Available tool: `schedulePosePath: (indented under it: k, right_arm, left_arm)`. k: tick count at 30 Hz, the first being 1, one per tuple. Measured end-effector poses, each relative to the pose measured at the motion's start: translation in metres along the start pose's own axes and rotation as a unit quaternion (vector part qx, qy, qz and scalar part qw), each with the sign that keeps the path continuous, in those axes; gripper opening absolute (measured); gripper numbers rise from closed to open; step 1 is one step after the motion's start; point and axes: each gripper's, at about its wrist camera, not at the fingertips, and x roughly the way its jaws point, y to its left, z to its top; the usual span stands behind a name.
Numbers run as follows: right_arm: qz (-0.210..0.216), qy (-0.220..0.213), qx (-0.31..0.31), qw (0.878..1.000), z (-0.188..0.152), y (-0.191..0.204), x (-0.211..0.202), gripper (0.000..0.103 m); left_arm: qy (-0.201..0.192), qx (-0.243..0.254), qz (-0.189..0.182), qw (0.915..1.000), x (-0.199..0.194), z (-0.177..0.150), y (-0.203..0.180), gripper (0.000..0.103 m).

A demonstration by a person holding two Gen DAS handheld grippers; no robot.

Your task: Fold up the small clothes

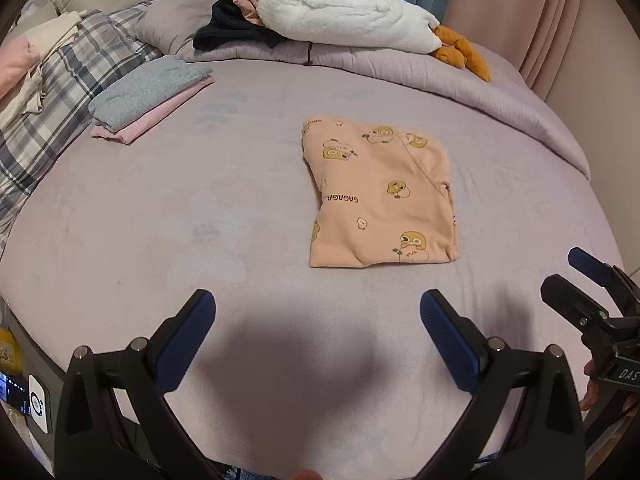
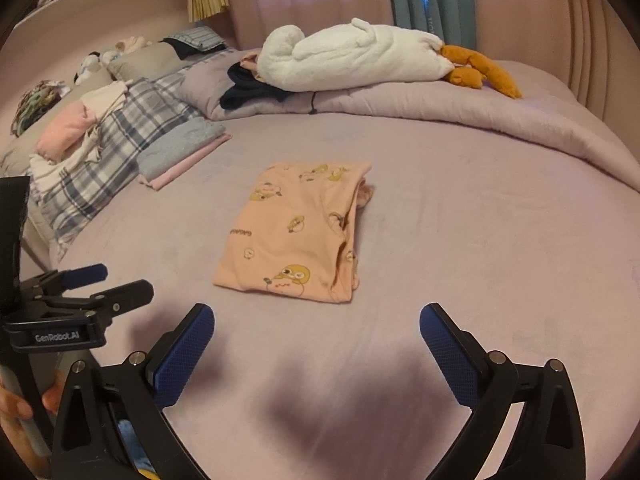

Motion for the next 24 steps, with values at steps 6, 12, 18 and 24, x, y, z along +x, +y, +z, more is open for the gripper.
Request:
schedulePosePath:
  k: [6,12,18,24]
  right_arm:
    - [-0.014,-0.006,-0.003,1.000,0.005,0.007,-0.008,0.102]
    - [-0.018,-0.011,-0.013,1.000,0.009,0.012,-0.014,0.102]
    - [-0.016,-0.012,-0.019,1.000,0.011,0.016,-0.013,0.102]
    - [-0.016,-0.012,-0.020,1.000,0.011,0.017,-0.013,0.102]
  left_arm:
    - [-0.012,-0.006,0.011,0.9999,-0.009,0.005,0.006,0.102]
    - [-0.015,-0.005,0.016,0.9997,-0.013,0.005,0.009,0.102]
    - [-0.018,-0.001,0.017,0.9997,-0.016,0.005,0.008,0.102]
    - [-0.018,0.002,0.026,0.9995,-0.015,0.005,0.007,0.102]
